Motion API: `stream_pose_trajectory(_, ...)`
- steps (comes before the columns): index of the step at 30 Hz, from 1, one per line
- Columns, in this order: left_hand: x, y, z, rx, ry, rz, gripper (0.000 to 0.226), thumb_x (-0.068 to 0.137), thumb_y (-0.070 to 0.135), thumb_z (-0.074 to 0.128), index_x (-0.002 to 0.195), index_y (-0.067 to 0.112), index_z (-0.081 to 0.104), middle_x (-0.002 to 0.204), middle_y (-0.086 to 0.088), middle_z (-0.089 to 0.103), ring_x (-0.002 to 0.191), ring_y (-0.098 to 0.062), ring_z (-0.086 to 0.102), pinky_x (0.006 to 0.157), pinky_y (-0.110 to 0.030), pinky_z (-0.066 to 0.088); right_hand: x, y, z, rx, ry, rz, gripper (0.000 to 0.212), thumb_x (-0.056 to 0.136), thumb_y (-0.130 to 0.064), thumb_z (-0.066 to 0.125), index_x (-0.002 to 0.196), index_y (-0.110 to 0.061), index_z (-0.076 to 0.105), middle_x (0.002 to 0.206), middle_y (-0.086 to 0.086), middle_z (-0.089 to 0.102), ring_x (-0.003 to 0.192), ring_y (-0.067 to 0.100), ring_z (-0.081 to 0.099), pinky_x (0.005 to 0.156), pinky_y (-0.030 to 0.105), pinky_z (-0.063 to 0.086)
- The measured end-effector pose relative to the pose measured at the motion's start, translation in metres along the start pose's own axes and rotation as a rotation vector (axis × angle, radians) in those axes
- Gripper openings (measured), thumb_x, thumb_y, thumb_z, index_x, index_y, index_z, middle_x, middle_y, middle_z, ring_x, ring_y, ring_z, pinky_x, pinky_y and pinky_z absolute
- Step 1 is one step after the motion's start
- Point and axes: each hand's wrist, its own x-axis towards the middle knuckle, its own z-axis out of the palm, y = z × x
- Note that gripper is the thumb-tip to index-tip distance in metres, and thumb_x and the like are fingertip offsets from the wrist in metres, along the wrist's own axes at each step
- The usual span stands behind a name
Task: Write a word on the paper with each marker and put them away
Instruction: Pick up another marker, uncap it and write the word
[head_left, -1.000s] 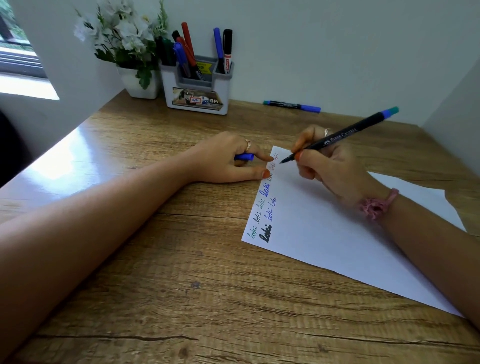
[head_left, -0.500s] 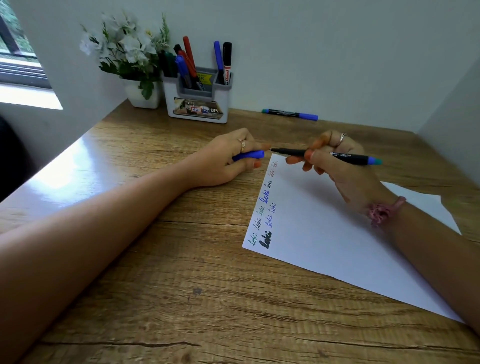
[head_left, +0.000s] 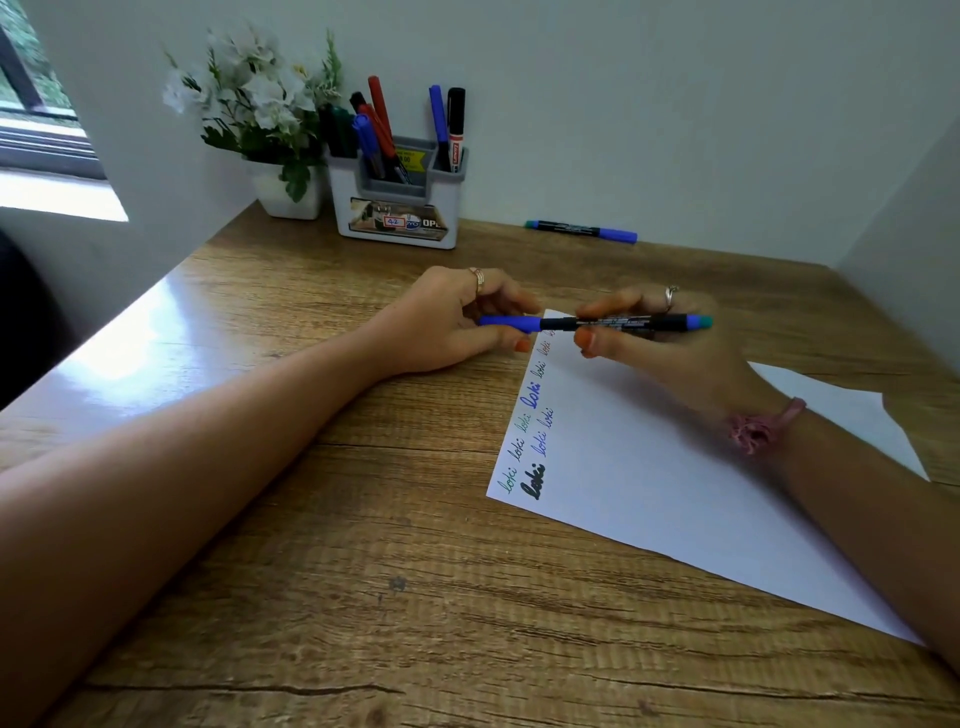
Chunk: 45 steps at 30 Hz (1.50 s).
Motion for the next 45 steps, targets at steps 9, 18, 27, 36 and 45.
stream_pose_trajectory(9, 0.0, 0.012, 0.002, -0.118, 0.14, -0.068, 0.025, 0.077, 0.024, 0.073, 0.099, 0.03, 0.064, 0.088, 0.024, 0.062, 0.085, 0.003, 0.061, 0.075, -0.013, 0.05, -0.001, -0.001, 0.001, 0.124, -0.004, 0.018, 0.014, 0.087, -0.005, 0.06, 0.084, -0.013, 0.049, 0.078, -0.005, 0.075, 0.064, 0.009, 0.067, 0.062, 0.013, 0.047)
stream_pose_trajectory(18, 0.001, 0.006, 0.004, -0.068, 0.207, -0.119, 0.031, 0.073, 0.021, 0.076, 0.102, 0.023, 0.068, 0.086, 0.021, 0.063, 0.083, 0.012, 0.06, 0.078, -0.005, 0.046, -0.004, 0.001, 0.005, 0.06, 0.065, 0.008, 0.008, 0.079, -0.009, 0.069, 0.085, -0.009, 0.063, 0.084, 0.0, 0.075, 0.074, 0.018, 0.072, 0.065, 0.022, 0.056)
stream_pose_trajectory(27, 0.001, 0.002, 0.005, -0.044, 0.245, -0.064, 0.03, 0.072, 0.017, 0.077, 0.101, 0.013, 0.071, 0.091, 0.01, 0.067, 0.089, -0.002, 0.064, 0.078, -0.009, 0.049, -0.006, 0.001, 0.008, -0.002, 0.076, 0.066, 0.008, 0.084, -0.015, 0.066, 0.086, -0.008, 0.066, 0.081, -0.002, 0.074, 0.07, 0.017, 0.072, 0.067, 0.019, 0.055)
stream_pose_trajectory(36, 0.0, 0.005, 0.007, -0.029, 0.262, -0.025, 0.027, 0.073, 0.015, 0.076, 0.099, 0.011, 0.072, 0.09, 0.008, 0.068, 0.084, -0.007, 0.066, 0.078, -0.017, 0.052, -0.008, -0.002, 0.01, -0.022, 0.096, 0.096, 0.019, 0.085, -0.022, 0.064, 0.085, -0.003, 0.066, 0.076, 0.0, 0.075, 0.068, 0.017, 0.072, 0.069, 0.021, 0.056)
stream_pose_trajectory(45, -0.001, 0.016, -0.006, -0.394, 0.239, -0.156, 0.03, 0.063, 0.026, 0.075, 0.092, 0.024, 0.067, 0.086, 0.007, 0.07, 0.082, -0.008, 0.067, 0.077, -0.018, 0.054, 0.0, -0.001, -0.001, -0.038, 0.059, 0.05, 0.02, 0.074, -0.038, 0.069, 0.084, -0.021, 0.07, 0.084, -0.002, 0.075, 0.079, 0.02, 0.07, 0.075, 0.03, 0.052)
